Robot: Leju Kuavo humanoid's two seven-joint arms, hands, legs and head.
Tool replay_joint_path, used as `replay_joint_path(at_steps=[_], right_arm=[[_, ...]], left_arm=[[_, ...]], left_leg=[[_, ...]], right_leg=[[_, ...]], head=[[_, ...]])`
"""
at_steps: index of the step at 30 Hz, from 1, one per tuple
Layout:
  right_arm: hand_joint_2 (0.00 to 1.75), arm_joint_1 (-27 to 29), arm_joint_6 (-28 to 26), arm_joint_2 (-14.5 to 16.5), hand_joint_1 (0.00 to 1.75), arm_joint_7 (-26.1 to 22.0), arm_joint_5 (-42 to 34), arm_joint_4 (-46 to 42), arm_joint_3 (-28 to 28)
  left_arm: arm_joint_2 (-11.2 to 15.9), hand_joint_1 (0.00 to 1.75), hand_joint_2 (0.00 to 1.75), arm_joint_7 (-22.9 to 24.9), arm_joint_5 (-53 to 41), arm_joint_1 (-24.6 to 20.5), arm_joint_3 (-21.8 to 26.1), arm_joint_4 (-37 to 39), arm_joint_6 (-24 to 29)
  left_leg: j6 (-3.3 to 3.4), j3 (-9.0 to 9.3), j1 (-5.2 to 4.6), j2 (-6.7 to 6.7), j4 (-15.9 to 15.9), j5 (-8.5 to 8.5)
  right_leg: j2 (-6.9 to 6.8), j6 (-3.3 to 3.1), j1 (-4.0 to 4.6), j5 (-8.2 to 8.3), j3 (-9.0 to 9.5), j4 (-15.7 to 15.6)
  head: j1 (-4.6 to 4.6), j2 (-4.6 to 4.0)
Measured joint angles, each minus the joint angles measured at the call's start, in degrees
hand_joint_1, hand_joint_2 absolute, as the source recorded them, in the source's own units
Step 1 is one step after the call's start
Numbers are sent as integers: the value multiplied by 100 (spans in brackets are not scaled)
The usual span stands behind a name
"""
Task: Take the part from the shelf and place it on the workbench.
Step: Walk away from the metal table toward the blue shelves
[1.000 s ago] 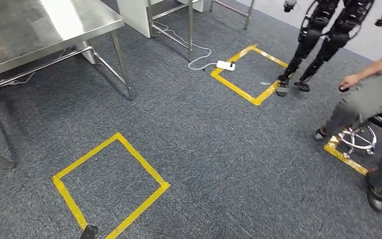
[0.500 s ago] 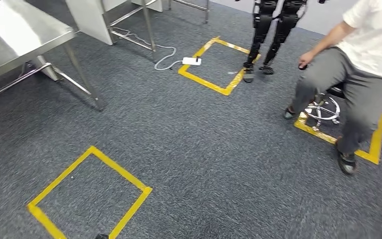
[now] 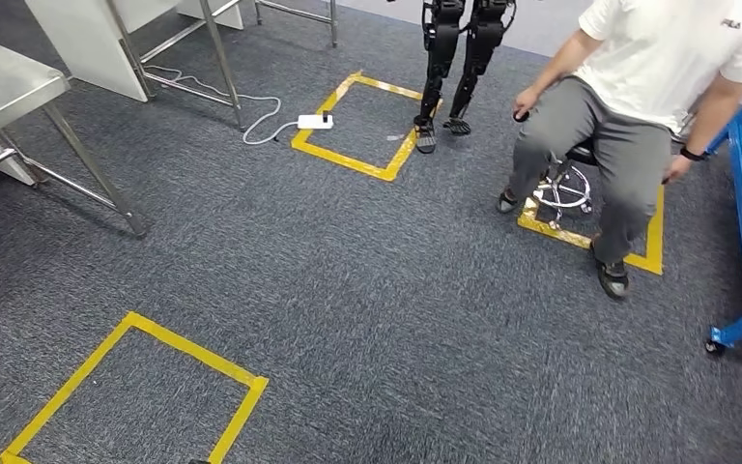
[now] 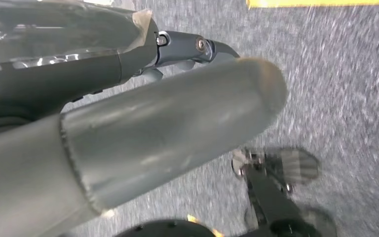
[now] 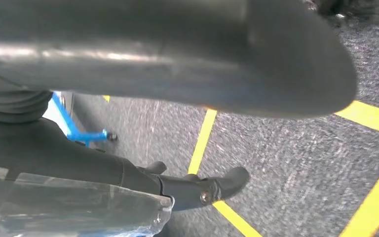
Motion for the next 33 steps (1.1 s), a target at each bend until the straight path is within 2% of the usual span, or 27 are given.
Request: replay_joint_path(at_steps=[1,2,3,4,5,6,7,8,9,11,12,13,15,16,17,18,19,20,22,24,26,27,29,30,31,32,33], right_arm=[[0,-2,2,-1,0,4,-6,0,0],[0,1,2,0,0,7,-11,0,0],[0,6,2,2,0,10,-14,0,0],[0,11,2,2,0,12,-16,0,0],[0,13,2,2,0,12,-17,0,0],[0,8,2,5,0,12,-18,1,0],[0,2,2,7,0,11,-19,1,0],[0,-4,1,15,0,7,-20,1,0],[0,-7,1,20,0,2,-21,2,0],[0,-5,-2,16,0,-11,-25,2,0],[0,0,-3,12,0,-17,-27,1,0],[0,3,-5,10,0,-22,-31,1,0],[0,5,-8,8,0,-34,-36,0,0],[0,2,-9,5,0,-38,-37,0,1],[0,2,-10,3,0,-42,-38,0,1],[0,5,-11,2,0,-43,-38,0,1],[0,10,-11,1,0,-43,-40,0,1],[0,15,-11,2,0,-43,-42,0,0],[0,17,-11,9,0,-43,-46,1,1],[0,10,-12,16,0,-43,-50,1,1],[0,13,-13,19,0,-40,-54,1,1],[0,21,-12,23,0,-36,-56,2,1],[0,30,-11,29,0,-17,-57,2,0],[0,25,-11,30,0,-9,-58,2,0],[0,19,-11,29,0,-1,-60,2,0],[0,15,-11,28,0,3,-62,2,1],[0,16,-11,27,0,6,-63,2,1]], left_arm=[[1,0,0,8,-14,3,1,1,3],[1,0,0,14,-28,6,0,1,12],[0,0,0,16,-42,7,-1,1,21],[-2,0,0,17,-53,6,-2,1,31],[-4,0,0,17,-57,6,-3,1,39],[0,0,0,18,-62,4,-4,-2,50],[3,0,0,17,-69,2,-4,-3,64],[12,0,0,16,-79,-1,-5,-5,81],[19,0,0,15,-90,-4,-5,-7,94],[21,0,0,11,-107,-13,-6,-7,105],[21,0,0,9,-111,-20,-6,-7,107],[21,0,0,5,-115,-27,-7,-7,111],[21,0,0,-1,-128,-30,-8,-7,123],[19,0,0,-2,-138,-21,-8,-7,132],[19,0,0,-3,-149,-10,-8,-6,139],[17,0,0,-4,-159,2,-8,-5,147],[17,0,0,-7,-165,9,-8,-5,151],[17,0,0,-10,-167,12,-8,-5,154],[20,0,0,-17,-170,5,-9,-6,157],[19,0,0,-23,-172,-4,-11,-6,164],[15,0,0,-27,-175,-6,-13,-7,173],[13,0,0,-28,-177,-7,-13,-7,179],[6,0,0,-27,-185,-7,-13,-7,187],[3,0,0,-27,-192,-6,-13,-7,189],[1,0,0,-25,-199,-2,-14,-7,189],[1,0,0,-23,-205,1,-13,-7,189],[-1,0,0,-21,-212,5,-14,-7,187]], left_leg=[[3,-4,-7,82,1,-2],[3,-8,-12,161,2,-3],[-2,-8,-12,237,4,-7],[-13,-2,-6,307,5,-13],[-32,11,1,373,8,-23],[-64,30,-5,432,10,-40],[-106,54,-13,489,16,-65],[-149,79,-24,540,19,-83],[-189,104,-32,592,13,-94],[-274,143,-3,670,3,-111],[-310,132,18,589,51,-167],[-337,75,34,443,195,-285],[-334,-224,40,81,829,-666],[-317,-422,35,-4,1224,-842],[-295,-591,28,-41,1533,-935],[-265,-682,21,-57,1665,-913],[-224,-658,10,-74,1557,-765],[-175,-526,-6,-119,1239,-533],[-78,-170,-45,-358,459,-158],[-36,-16,-91,-503,110,-63],[-16,-8,-123,-403,62,-34],[2,13,-116,-335,10,0],[39,62,-88,-183,-114,70],[46,76,-78,-99,-152,90],[51,76,-79,-13,-164,92],[48,72,-75,84,-163,90],[40,67,-69,175,-162,84]], right_leg=[[-39,6,-12,-136,-177,357],[-60,34,-27,-202,-273,564],[-81,84,-47,-171,-247,540],[-122,146,-75,-58,-93,271],[-214,211,-102,94,156,-162],[-356,245,-112,229,380,-560],[-470,242,-103,329,551,-863],[-543,202,-85,381,637,-1018],[-546,140,-55,398,625,-1031],[-402,17,-49,423,605,-1039],[-334,-35,-59,435,602,-1042],[-269,-88,-71,448,612,-1050],[-145,-170,-47,467,609,-1052],[-75,-201,-17,475,597,-1052],[5,-221,16,480,589,-1051],[89,-234,46,486,587,-1050],[179,-243,73,491,592,-1050],[267,-247,92,495,601,-1049],[413,-244,108,507,608,-1047],[519,-206,84,530,574,-1047],[628,-148,67,565,512,-1066],[592,-131,74,564,480,-1040],[310,-127,96,420,296,-746],[122,-139,88,266,135,-416],[7,-135,73,96,-71,-31],[-39,-112,42,-36,-258,329],[-64,-67,7,-96,-361,540]], head=[[7,0],[7,0],[8,0],[8,0],[9,0],[13,0],[12,0],[7,0],[0,0],[-16,0],[-28,0],[-45,0],[-80,0],[-86,0],[-86,0],[-86,0],[-85,0],[-85,0],[-74,0],[-73,0],[-81,0],[-80,0],[-56,0],[-37,0],[-22,0],[-8,0],[-7,0]])
